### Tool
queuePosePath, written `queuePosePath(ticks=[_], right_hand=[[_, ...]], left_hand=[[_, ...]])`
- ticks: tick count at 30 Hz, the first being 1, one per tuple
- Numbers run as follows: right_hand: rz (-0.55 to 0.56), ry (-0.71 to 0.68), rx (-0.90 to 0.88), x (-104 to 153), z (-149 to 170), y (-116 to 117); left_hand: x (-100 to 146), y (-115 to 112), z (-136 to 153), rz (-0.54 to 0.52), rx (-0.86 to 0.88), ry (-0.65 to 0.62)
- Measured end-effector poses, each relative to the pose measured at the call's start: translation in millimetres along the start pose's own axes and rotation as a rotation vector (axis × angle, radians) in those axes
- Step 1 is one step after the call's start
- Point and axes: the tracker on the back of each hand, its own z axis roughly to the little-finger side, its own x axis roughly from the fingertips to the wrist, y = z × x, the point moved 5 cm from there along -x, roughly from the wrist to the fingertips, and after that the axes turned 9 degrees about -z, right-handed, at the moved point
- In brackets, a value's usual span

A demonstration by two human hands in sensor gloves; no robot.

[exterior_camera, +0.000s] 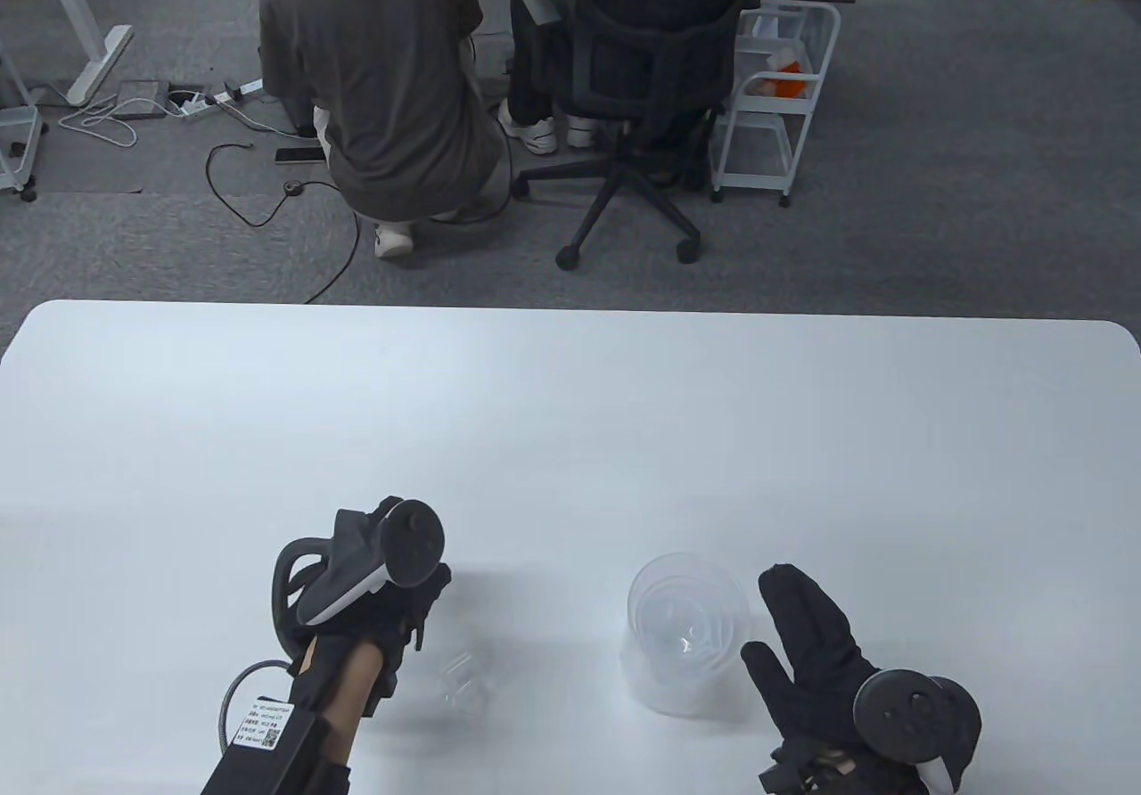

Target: Nest plastic beakers

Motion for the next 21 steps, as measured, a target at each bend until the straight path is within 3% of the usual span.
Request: queuePosePath(ticks=[6, 12, 21], right_hand=[[0.001, -0.004, 0.000, 0, -1, 0], [0.001, -0.002, -0.004, 1, -1, 0], [0.009, -0.001, -0.015, 0, -1, -1]], left_hand=[[3, -32, 32, 0.072, -0.036, 0.091], [4, -58, 43, 0.122, -0.058, 0.137], [5, -78, 51, 0.092, -0.024, 0.170]])
